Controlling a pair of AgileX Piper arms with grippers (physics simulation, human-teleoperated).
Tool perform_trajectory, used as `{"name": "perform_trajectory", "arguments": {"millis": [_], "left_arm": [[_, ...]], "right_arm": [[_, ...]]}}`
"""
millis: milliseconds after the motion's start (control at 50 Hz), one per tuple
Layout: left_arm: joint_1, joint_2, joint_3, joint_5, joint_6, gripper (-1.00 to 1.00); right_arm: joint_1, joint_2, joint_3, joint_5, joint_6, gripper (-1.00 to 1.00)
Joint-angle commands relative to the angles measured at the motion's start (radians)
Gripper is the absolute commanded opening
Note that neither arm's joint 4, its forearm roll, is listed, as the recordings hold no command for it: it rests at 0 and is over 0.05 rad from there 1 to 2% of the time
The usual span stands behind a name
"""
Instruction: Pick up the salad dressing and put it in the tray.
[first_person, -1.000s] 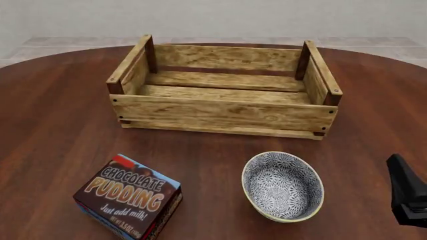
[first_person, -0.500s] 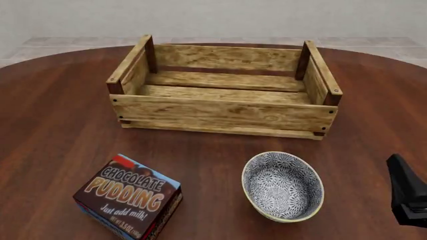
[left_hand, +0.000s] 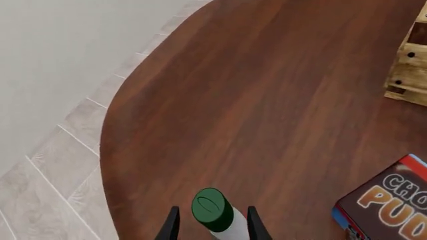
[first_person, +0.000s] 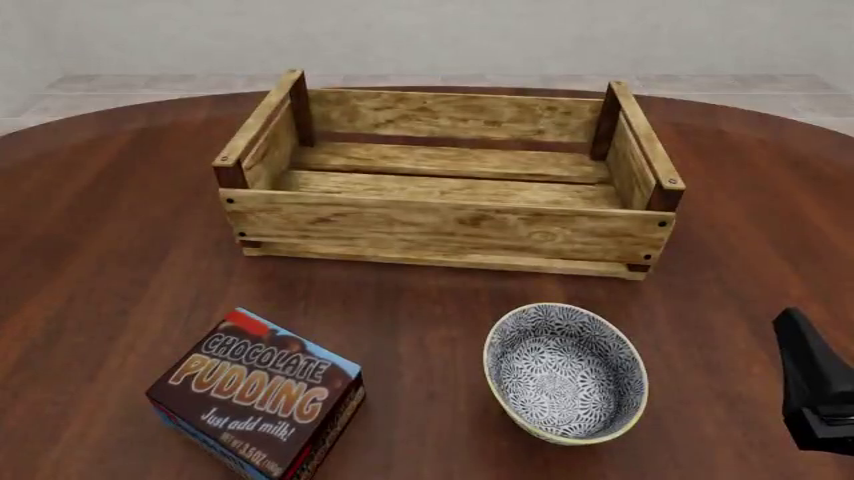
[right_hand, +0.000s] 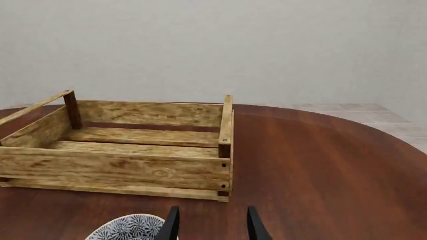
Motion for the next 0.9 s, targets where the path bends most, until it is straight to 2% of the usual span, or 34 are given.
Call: {"name": "perform_trajectory", "arguments": {"millis": [20,80,220,640,780,820,840,900], "left_arm": [[0.04,0.022,0.075,-0.054,-0.009,1.0],[0.048,0.033,0.084,-0.075,-0.003,1.0],[0.086,0.137,0.128,-0.216,0.015,1.0],[0.122,0.429,0.21,-0.54,0.002,1.0],[0.127,0.499,0.21,-0.587,-0.004,1.0],[0.119,0.511,0.21,-0.588,-0.025,1.0],[0.117,0.505,0.21,-0.579,-0.03,-1.0],[0.114,0.475,0.21,-0.558,-0.036,-1.0]], "right_arm": [[0.0,0.0,0.0,0.0,0.0,1.0],[0.0,0.0,0.0,0.0,0.0,1.0],[0.0,0.0,0.0,0.0,0.0,1.0],[0.0,0.0,0.0,0.0,0.0,1.0],[0.0,0.0,0.0,0.0,0.0,1.0],[0.0,0.0,0.0,0.0,0.0,1.0],[0.0,0.0,0.0,0.0,0.0,1.0],[0.0,0.0,0.0,0.0,0.0,1.0]]}}
